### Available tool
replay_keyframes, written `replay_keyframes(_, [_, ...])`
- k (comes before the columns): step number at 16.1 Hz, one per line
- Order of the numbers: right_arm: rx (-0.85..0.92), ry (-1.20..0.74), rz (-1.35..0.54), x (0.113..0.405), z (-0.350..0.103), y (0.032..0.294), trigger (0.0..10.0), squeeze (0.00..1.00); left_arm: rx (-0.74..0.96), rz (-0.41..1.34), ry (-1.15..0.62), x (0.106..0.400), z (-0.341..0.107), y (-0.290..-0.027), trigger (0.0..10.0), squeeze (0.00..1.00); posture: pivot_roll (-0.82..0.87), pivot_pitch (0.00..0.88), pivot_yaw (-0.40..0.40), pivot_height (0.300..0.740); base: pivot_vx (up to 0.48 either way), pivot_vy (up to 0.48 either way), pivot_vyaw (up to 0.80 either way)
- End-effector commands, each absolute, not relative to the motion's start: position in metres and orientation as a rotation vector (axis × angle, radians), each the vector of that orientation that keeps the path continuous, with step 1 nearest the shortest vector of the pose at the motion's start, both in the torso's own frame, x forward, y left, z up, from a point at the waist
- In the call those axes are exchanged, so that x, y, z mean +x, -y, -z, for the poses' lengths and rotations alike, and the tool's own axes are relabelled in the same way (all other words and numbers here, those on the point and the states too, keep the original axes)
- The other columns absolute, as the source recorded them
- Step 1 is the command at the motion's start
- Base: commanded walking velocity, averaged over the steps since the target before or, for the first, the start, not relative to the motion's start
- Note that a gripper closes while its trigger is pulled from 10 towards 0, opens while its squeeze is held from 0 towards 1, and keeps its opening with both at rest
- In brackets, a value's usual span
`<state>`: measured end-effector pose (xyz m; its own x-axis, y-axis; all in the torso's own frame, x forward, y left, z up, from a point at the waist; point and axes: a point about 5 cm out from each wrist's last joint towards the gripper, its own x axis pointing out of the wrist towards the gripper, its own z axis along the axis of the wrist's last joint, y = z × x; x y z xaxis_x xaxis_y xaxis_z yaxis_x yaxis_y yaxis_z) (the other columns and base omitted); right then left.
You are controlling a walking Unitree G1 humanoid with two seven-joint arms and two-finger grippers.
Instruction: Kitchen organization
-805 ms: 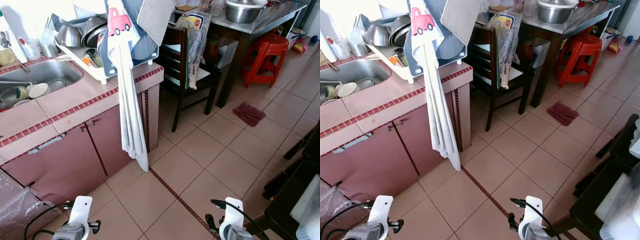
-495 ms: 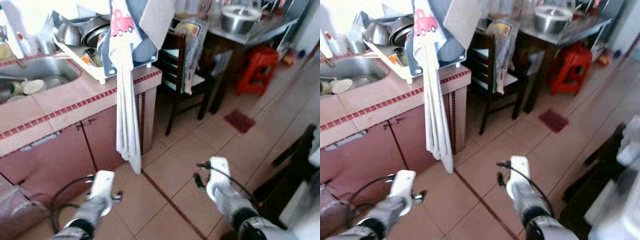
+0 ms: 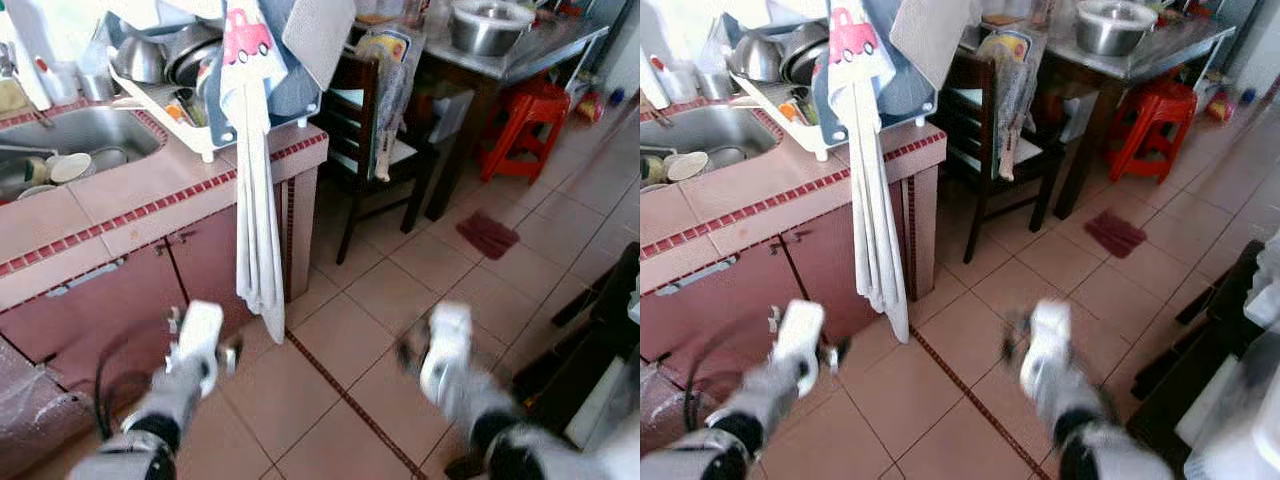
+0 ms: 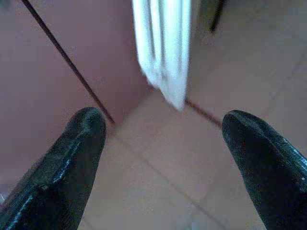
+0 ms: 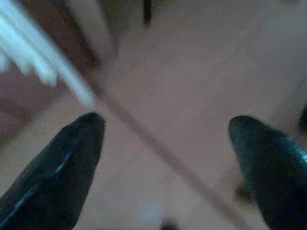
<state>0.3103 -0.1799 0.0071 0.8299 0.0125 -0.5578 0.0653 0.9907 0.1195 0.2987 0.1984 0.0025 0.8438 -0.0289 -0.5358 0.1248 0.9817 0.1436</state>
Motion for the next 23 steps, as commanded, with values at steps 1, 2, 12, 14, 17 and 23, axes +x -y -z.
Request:
replay_keyframes(1, [0.147, -0.534, 0.031, 0.317, -0.017, 0.187, 10.0, 0.0, 0.187, 0.088, -0.521, 0.301, -0.008, -0.202, 10.0, 0.0, -0.09, 0.0, -0.035, 0.74, 0.0, 0.0, 0.0])
replay_keyframes(2, [0.199, -0.495, 0.016, 0.32, -0.023, 0.195, 10.0, 0.0, 0.186, 0.122, -0.486, 0.301, -0.011, -0.205, 10.0, 0.0, -0.1, 0.0, -0.04, 0.74, 0.0, 0.0, 0.0])
replay_keyframes(12, [-0.008, -0.199, -0.107, 0.241, -0.095, 0.217, 10.0, 0.0, 0.119, 0.069, -0.262, 0.195, -0.075, -0.207, 10.0, 0.0, -0.06, 0.007, -0.059, 0.74, 0.0, 0.0, 0.0])
replay_keyframes(14, [0.019, -0.197, -0.109, 0.24, -0.099, 0.213, 10.0, 0.0, 0.151, 0.081, -0.278, 0.185, -0.084, -0.211, 10.0, 0.0, -0.05, 0.021, -0.054, 0.74, 0.0, 0.0, 0.0])
replay_keyframes(17, [0.101, -0.11, 0.047, 0.229, -0.113, 0.222, 10.0, 0.0, 0.131, -0.024, -0.233, 0.194, -0.087, -0.219, 10.0, 0.0, -0.06, 0.016, -0.032, 0.74, 0.0, 0.0, 0.0])
replay_keyframes(23, [0.109, -0.11, -0.005, 0.241, -0.113, 0.2, 10.0, 0.0, 0.149, 0.015, -0.246, 0.2, -0.073, -0.218, 10.0, 0.0, -0.04, 0.013, -0.034, 0.74, 0.0, 0.0, 0.0])
